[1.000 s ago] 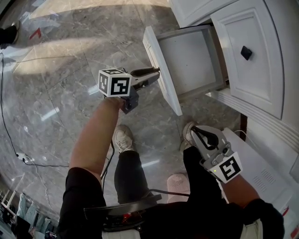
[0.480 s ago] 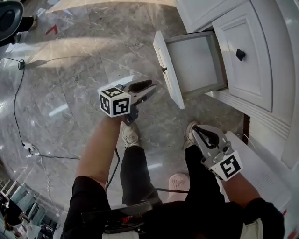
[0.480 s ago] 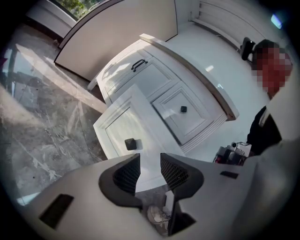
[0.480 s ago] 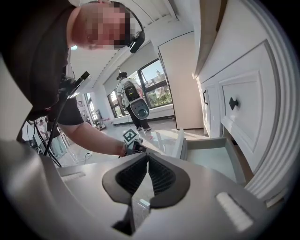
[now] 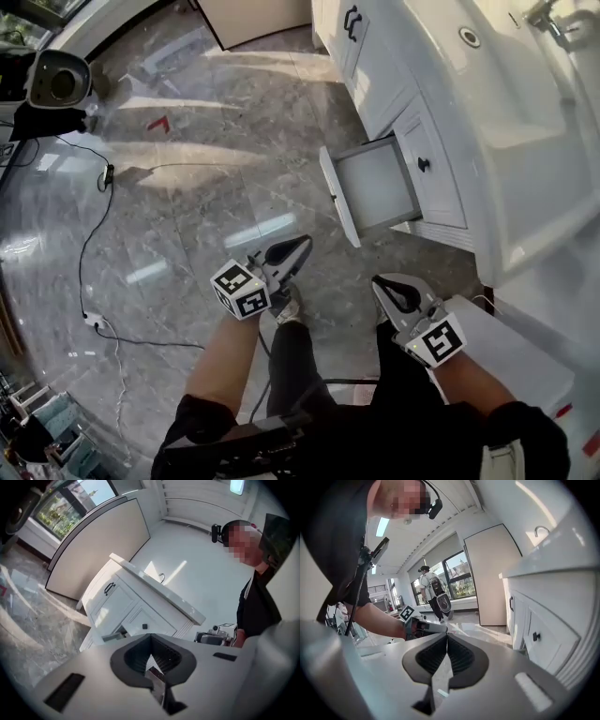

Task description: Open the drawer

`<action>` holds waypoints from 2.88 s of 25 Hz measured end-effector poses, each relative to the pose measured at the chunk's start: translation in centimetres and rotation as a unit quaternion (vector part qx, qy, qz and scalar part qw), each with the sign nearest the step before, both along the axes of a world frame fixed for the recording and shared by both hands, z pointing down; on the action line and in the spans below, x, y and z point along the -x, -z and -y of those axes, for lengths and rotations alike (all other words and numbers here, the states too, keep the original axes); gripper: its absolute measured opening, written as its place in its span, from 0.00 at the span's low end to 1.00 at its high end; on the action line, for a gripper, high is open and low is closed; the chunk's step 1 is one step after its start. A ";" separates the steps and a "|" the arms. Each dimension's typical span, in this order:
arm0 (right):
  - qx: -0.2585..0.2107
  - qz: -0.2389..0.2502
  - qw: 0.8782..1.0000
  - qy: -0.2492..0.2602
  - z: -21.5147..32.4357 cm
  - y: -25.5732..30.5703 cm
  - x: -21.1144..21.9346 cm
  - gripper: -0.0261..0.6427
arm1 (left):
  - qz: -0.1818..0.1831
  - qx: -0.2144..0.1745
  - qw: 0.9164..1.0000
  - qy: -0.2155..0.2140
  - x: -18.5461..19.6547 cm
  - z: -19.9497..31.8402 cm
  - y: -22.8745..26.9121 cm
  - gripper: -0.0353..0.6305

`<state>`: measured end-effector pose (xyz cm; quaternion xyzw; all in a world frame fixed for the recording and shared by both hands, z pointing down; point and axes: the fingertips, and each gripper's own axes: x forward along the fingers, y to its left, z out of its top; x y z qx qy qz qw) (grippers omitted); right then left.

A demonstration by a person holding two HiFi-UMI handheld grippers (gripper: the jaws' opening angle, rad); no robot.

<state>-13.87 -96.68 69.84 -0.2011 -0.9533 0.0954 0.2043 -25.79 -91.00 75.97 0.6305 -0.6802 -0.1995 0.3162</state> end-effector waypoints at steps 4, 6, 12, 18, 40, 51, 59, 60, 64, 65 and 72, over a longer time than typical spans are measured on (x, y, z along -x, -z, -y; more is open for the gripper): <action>-0.009 0.019 1.000 -0.006 1.5 7.6 0.4 0.04 | 0.050 -0.022 0.998 0.008 -0.2 1.2 11.0 0.05; -0.023 0.027 0.999 -0.006 2.5 11.5 0.1 0.04 | 0.076 -0.030 0.997 0.007 -0.6 1.9 16.6 0.05; -0.015 0.022 0.999 -0.039 5.8 22.7 -1.2 0.04 | 0.120 -0.044 0.992 0.024 -2.8 2.0 31.7 0.05; -0.027 0.049 0.996 -0.064 8.9 33.1 -1.4 0.04 | 0.187 -0.068 0.980 0.028 -3.7 1.8 44.7 0.05; -0.033 0.099 0.989 -0.105 15.4 53.8 -5.0 0.04 | 0.269 -0.115 0.948 0.125 -5.2 -3.8 63.1 0.05; -0.021 0.113 0.987 -0.110 16.6 53.9 -4.6 0.04 | 0.243 -0.125 0.955 0.113 -6.5 -2.3 62.7 0.05; -0.031 0.114 0.987 -0.105 16.4 54.0 -4.2 0.04 | 0.242 -0.134 0.954 0.114 -6.4 -2.5 63.7 0.05; -0.032 0.114 0.988 -0.104 16.4 54.1 -4.2 0.04 | 0.241 -0.135 0.954 0.115 -6.4 -2.6 63.8 0.05; -0.033 0.115 0.988 -0.101 16.4 53.9 -4.4 0.04 | 0.249 -0.123 0.953 0.121 -6.2 -2.9 63.2 0.05; -0.033 0.114 0.988 -0.101 16.5 53.8 -4.4 0.04 | 0.247 -0.123 0.953 0.121 -6.2 -2.9 63.2 0.05; -0.033 0.111 0.988 -0.105 16.7 53.7 -4.2 0.04 | 0.245 -0.116 0.955 0.123 -5.6 -2.9 62.7 0.05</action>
